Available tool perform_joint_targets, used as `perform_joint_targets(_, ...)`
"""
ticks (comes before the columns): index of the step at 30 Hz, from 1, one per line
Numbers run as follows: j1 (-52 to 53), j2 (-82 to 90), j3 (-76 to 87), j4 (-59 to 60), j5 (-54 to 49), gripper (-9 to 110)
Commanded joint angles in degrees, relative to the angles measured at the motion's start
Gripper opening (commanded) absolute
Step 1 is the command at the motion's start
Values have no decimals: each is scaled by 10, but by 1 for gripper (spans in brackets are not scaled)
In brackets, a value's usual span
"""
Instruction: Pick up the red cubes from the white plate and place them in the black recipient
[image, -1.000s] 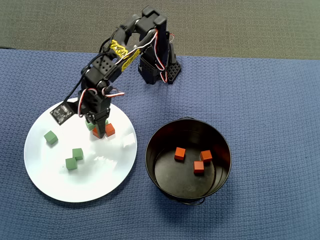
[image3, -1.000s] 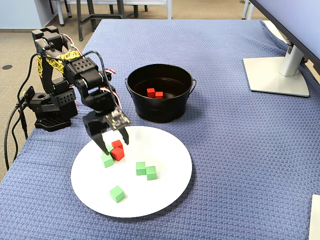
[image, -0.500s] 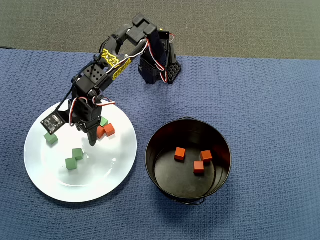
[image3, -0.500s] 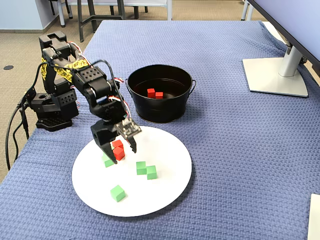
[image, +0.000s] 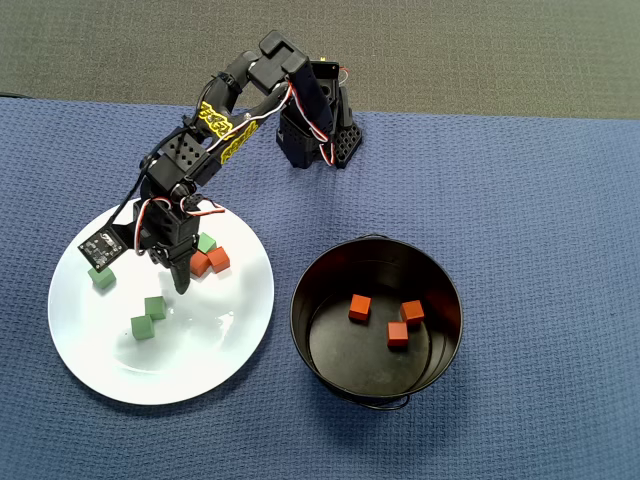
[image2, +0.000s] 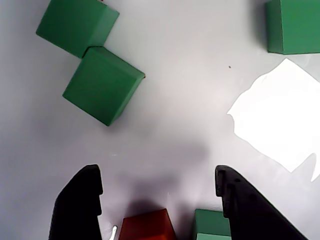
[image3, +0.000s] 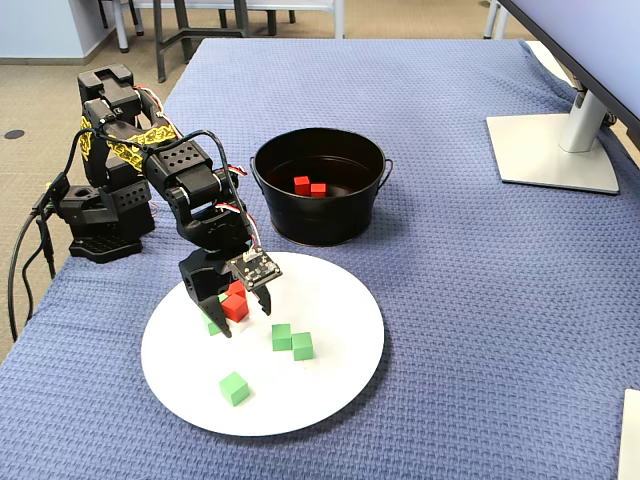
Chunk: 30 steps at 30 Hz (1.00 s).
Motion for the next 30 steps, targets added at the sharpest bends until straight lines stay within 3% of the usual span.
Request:
perform_joint_targets(1,-19,26,1,-19,-6,22)
perform_joint_targets(30,-41,87,83,-13,-3,23)
